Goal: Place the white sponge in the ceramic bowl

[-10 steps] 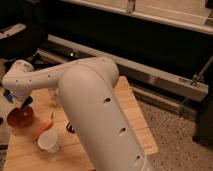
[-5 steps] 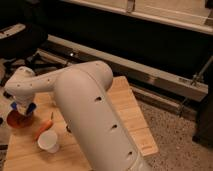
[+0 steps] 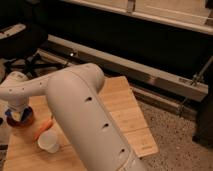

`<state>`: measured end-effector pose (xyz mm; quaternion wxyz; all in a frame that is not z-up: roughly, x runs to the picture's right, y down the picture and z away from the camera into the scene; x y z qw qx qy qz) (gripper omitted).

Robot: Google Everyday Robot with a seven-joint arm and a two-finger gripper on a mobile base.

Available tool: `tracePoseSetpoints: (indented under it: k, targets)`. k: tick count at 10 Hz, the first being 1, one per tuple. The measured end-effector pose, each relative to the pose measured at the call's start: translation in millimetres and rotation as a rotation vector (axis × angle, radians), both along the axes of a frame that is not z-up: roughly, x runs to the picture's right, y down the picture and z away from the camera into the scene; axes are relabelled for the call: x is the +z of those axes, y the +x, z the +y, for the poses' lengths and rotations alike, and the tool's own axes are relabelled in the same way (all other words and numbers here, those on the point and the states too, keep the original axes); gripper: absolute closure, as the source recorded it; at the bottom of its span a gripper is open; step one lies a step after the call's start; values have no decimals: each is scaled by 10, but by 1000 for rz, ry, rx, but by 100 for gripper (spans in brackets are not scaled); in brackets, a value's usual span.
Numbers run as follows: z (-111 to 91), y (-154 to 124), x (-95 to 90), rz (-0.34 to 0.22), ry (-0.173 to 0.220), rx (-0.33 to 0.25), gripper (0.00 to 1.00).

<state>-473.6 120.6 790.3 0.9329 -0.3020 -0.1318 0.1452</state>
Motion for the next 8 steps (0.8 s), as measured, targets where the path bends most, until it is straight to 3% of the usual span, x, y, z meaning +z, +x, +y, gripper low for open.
tracePoseSetpoints:
  k: [2,8]
  targets:
    - [5,-95,-14,-4,1,-9,20]
    - [-100,-94,80,25,19,-5,20]
